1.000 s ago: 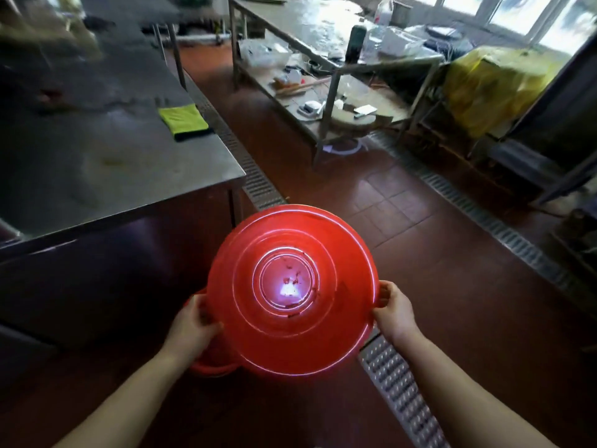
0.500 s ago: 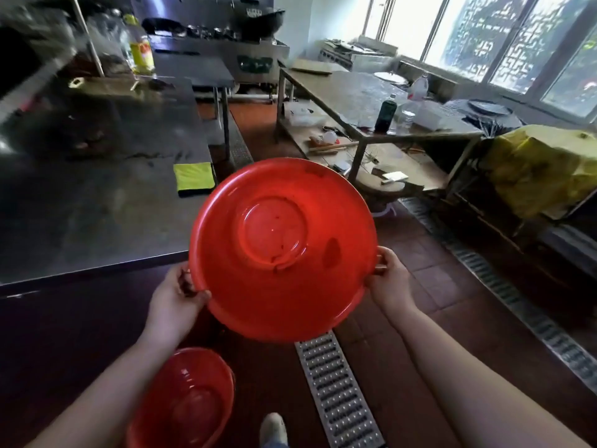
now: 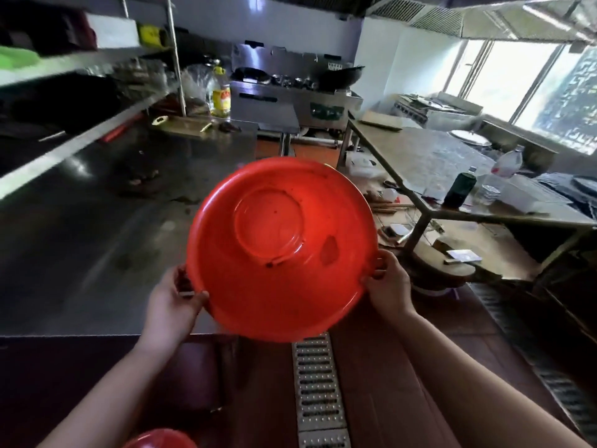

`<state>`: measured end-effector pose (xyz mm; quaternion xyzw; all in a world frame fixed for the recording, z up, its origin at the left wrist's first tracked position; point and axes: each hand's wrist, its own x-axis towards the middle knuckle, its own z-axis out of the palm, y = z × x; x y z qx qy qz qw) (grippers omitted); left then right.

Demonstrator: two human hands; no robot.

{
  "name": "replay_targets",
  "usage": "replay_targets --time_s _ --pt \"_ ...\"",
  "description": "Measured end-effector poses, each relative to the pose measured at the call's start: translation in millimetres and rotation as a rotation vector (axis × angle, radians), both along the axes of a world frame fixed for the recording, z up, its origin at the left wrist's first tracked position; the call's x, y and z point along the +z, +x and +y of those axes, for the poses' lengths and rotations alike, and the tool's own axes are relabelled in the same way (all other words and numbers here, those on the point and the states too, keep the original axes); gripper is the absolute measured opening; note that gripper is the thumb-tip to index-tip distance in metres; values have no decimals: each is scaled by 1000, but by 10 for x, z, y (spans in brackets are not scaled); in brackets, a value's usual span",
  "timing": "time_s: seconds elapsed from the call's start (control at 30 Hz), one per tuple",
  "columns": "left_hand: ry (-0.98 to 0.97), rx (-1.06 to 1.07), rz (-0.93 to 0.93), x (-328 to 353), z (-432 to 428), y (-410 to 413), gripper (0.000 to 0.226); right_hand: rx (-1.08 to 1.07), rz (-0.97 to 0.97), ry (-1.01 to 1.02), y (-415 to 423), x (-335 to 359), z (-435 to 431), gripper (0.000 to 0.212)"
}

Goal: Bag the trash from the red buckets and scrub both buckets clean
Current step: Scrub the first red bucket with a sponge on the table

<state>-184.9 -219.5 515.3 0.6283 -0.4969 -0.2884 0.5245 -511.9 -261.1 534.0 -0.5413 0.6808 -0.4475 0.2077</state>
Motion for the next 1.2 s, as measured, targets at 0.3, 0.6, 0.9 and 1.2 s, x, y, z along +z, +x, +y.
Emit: replay_targets --time_s 0.3,0.6,0.9,1.2 --pt "14 416 -125 27 -505 63 52 386 -47 68 505 -203 -1713 45" --pt "123 826 -167 -174 -624 -276 50 792 39 132 1099 -335 -2886 43" --pt "158 1129 -113 -398 -610 -271 50 1081 72 193 1968 -594 -3234 47" --pt "120 1307 12 -479 -985 153 48 1352 256 369 2695 -608 -3701 77"
